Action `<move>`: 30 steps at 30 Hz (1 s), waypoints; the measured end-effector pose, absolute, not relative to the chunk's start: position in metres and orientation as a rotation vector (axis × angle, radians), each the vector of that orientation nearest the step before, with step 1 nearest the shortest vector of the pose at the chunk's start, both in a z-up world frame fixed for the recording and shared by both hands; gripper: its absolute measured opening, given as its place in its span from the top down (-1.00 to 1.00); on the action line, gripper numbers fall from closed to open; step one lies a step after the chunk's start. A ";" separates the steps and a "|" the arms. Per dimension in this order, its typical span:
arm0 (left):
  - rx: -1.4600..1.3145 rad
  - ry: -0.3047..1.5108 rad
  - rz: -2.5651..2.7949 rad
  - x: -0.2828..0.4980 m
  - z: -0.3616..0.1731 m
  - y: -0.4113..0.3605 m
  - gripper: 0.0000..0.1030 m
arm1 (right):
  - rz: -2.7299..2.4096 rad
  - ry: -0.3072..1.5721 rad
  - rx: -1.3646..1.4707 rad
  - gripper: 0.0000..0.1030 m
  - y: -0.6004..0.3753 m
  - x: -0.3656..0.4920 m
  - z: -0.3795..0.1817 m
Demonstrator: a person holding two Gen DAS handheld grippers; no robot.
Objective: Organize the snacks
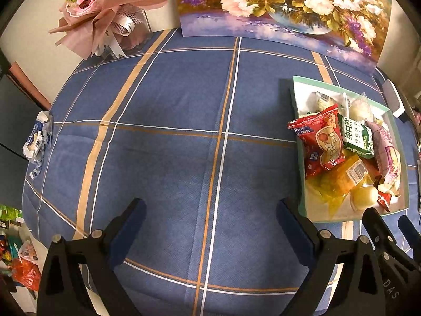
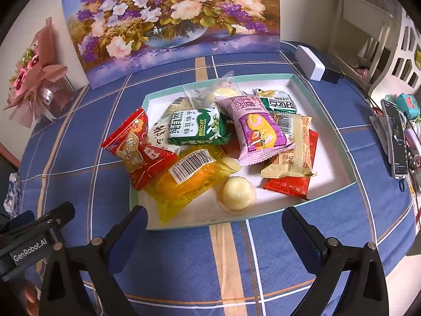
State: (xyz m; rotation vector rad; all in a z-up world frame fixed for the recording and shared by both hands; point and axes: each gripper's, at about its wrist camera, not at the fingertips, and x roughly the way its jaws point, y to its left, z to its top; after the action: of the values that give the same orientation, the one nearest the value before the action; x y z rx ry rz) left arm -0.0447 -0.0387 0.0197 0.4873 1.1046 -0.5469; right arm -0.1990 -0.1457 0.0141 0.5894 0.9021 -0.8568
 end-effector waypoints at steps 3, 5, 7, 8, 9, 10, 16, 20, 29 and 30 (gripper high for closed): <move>0.485 1.108 -0.545 -0.044 0.019 -0.038 -0.92 | -0.856 0.904 0.588 -1.00 -0.146 -0.199 0.014; 0.483 1.110 -0.548 -0.043 0.019 -0.037 -0.92 | -0.856 0.905 0.585 -1.00 -0.146 -0.199 0.014; 0.483 1.113 -0.551 -0.043 0.019 -0.037 -0.92 | -0.857 0.905 0.585 -1.00 -0.146 -0.198 0.014; 0.483 1.114 -0.553 -0.042 0.019 -0.037 -0.92 | -0.857 0.904 0.585 -1.00 -0.146 -0.198 0.015; 0.482 1.115 -0.554 -0.043 0.019 -0.037 -0.92 | -0.857 0.905 0.584 -1.00 -0.146 -0.198 0.014; 0.482 1.116 -0.556 -0.043 0.019 -0.038 -0.92 | -0.856 0.905 0.585 -1.00 -0.146 -0.198 0.014; 0.487 1.121 -0.553 -0.043 0.017 -0.038 -0.92 | -0.856 0.904 0.584 -1.00 -0.146 -0.198 0.014; 0.492 1.124 -0.550 -0.043 0.016 -0.038 -0.92 | -0.855 0.906 0.584 -1.00 -0.146 -0.198 0.014; 0.488 1.133 -0.544 -0.041 0.015 -0.038 -0.92 | -0.856 0.905 0.585 -1.00 -0.145 -0.198 0.014; 0.488 1.133 -0.544 -0.041 0.015 -0.037 -0.92 | -0.857 0.905 0.585 -1.00 -0.145 -0.198 0.014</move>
State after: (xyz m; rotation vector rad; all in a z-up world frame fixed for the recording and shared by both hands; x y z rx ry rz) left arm -0.0411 -0.0374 0.0146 0.4879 1.1332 -0.5437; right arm -0.1978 -0.1451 0.0137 0.5849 0.9049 -0.8570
